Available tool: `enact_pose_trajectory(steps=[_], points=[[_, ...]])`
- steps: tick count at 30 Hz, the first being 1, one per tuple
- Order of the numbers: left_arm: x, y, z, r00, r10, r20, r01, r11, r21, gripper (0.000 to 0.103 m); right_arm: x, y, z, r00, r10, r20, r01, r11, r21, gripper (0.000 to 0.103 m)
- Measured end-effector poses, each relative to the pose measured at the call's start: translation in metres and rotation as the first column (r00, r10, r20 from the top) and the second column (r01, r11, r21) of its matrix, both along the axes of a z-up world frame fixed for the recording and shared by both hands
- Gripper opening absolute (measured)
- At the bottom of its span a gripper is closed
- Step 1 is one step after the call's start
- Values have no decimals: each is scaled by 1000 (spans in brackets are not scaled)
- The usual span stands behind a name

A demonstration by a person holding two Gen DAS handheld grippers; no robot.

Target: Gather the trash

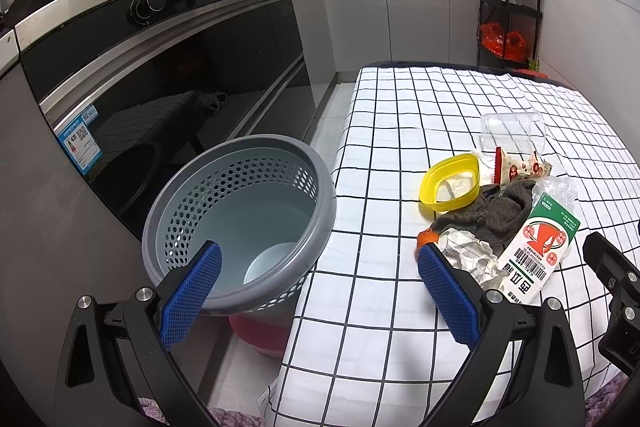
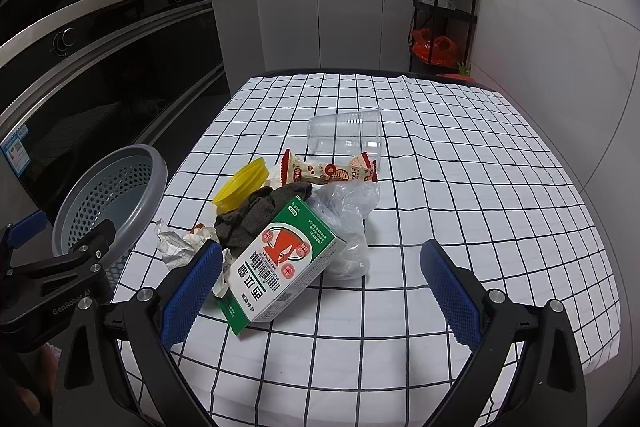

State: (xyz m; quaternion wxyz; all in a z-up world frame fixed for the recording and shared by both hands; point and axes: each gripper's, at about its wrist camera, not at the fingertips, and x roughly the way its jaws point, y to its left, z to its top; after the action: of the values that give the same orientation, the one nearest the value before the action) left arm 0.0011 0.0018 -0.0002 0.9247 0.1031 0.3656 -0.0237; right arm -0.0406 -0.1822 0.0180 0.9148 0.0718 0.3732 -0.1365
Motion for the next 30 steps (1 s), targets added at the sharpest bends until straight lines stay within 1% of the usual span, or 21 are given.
enact_pose_trajectory(steps=[19, 24, 30], points=[[0, 0, -1, 1000, 0, -2, 0, 1000, 3, 97, 0, 0, -1, 1000, 2, -2, -2, 1000, 5, 95], [1, 2, -3, 1000, 5, -10, -4, 1000, 6, 97, -1, -5, -6, 1000, 20, -18, -20, 999, 27, 95], [2, 6, -6, 1000, 11, -21, -11, 1000, -10, 97, -9, -18, -17, 998, 32, -52, -29, 998, 54, 95]])
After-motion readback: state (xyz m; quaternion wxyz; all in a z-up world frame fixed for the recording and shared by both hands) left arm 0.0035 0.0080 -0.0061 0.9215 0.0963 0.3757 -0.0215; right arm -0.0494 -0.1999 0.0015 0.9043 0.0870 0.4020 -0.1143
